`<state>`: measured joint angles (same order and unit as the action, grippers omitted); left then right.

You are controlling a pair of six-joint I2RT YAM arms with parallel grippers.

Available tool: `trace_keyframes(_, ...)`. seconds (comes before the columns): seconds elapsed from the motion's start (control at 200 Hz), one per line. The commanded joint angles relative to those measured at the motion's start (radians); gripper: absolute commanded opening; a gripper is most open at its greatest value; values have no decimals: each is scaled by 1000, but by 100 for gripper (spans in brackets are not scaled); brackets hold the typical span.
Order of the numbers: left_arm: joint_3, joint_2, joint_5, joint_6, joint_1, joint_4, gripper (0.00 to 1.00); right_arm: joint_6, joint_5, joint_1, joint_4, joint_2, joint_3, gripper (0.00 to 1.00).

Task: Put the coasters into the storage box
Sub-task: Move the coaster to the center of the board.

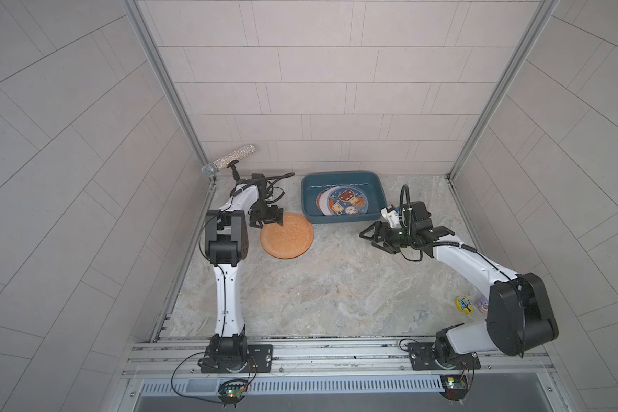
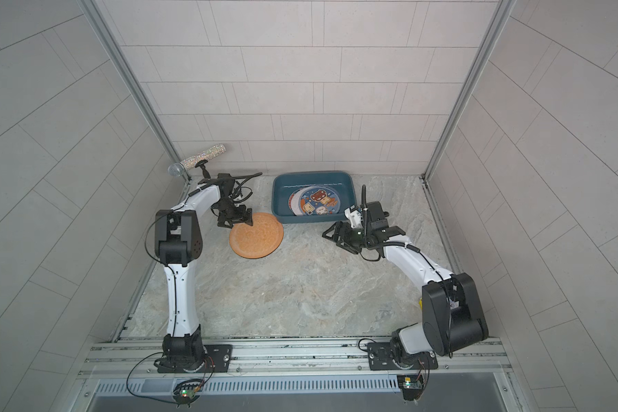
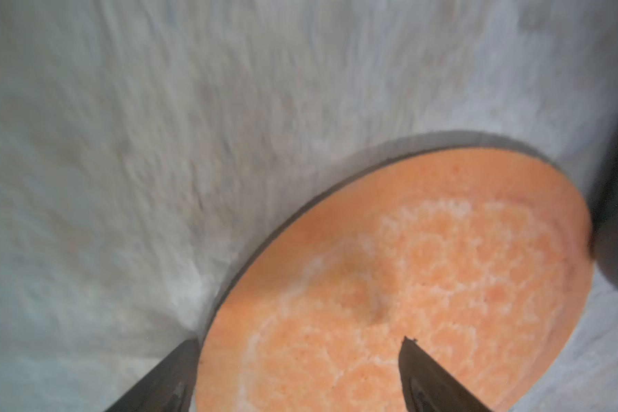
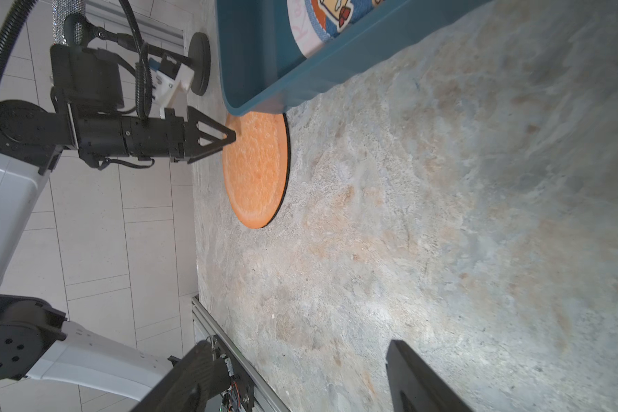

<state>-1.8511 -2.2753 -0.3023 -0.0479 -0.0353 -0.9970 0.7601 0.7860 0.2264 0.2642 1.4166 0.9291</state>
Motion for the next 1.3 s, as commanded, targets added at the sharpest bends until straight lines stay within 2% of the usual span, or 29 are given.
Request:
trace_keyframes(0.0, 136, 80, -57, -13, -34, -15, 91, -16, 8, 5, 24, -25, -7, 79)
trace_keyframes(0.185, 307, 237, -62, -24, -46, 5, 90, -26, 10, 19, 27, -16, -3, 79)
trace_keyframes(0.375, 290, 314, -35, -57, -29, 93, 95, -29, 3, 36, 23, -9, -3, 79)
trace_keyframes(0.55, 237, 253, -19, -82, -31, 222, 98, -30, -9, 43, 22, -20, -7, 79)
trace_keyframes(0.7, 177, 132, -24, -88, -32, 231, 98, -31, -21, 47, 30, -40, -15, 79)
trace_keyframes(0.961, 165, 75, -67, -65, -67, 216, 98, -35, -32, 52, 15, -49, -54, 80)
trace_keyframes(1.116, 201, 72, -98, -41, -99, 176, 96, -53, -49, 65, 11, -23, -46, 80)
trace_keyframes(1.296, 322, 140, -112, -33, -141, 164, 95, -112, -88, 94, 44, 41, -2, 80)
